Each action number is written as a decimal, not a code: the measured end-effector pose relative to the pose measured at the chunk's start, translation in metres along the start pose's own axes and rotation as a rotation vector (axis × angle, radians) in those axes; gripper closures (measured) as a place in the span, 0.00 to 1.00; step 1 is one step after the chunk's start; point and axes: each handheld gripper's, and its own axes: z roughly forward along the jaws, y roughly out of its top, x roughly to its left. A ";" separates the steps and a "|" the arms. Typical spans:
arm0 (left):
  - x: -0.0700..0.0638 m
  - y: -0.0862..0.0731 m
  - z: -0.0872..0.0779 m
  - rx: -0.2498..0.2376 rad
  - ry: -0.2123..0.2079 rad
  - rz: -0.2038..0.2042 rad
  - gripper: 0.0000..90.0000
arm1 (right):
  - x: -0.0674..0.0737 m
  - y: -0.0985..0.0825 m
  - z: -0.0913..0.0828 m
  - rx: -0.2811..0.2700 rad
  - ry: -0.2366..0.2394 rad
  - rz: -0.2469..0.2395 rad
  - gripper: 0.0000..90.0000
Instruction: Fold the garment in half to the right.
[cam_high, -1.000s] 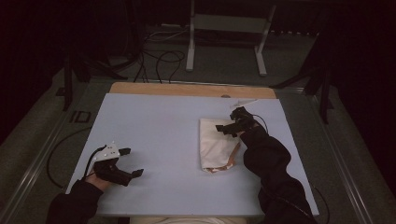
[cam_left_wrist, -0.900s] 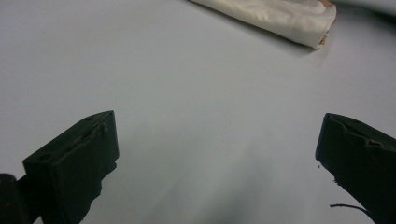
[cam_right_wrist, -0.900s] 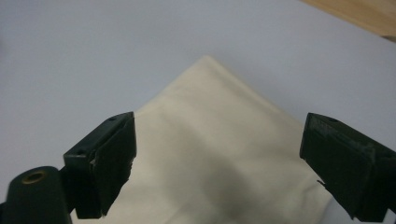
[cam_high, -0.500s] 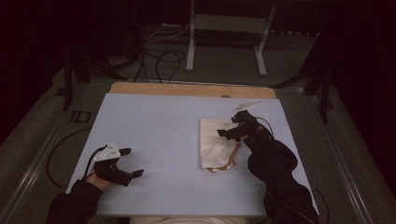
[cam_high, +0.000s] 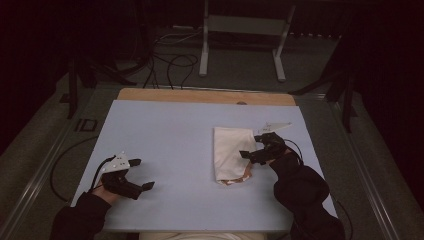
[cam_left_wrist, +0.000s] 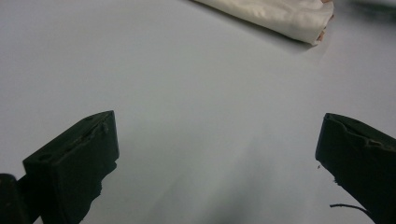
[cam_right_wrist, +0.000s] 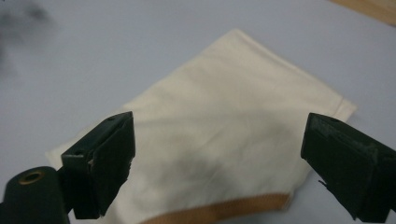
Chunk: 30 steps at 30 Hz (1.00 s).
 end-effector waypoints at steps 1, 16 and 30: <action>0.000 0.000 0.000 0.000 0.002 0.001 0.00 | 0.001 -0.004 -0.001 -0.001 0.002 0.000 0.11; -0.001 0.000 0.000 0.001 0.000 0.005 0.00 | 0.012 -0.066 -0.022 -0.022 0.008 0.040 0.11; -0.003 0.002 0.000 0.003 0.005 0.017 0.00 | 0.013 -0.102 -0.035 -0.037 -0.051 0.079 0.11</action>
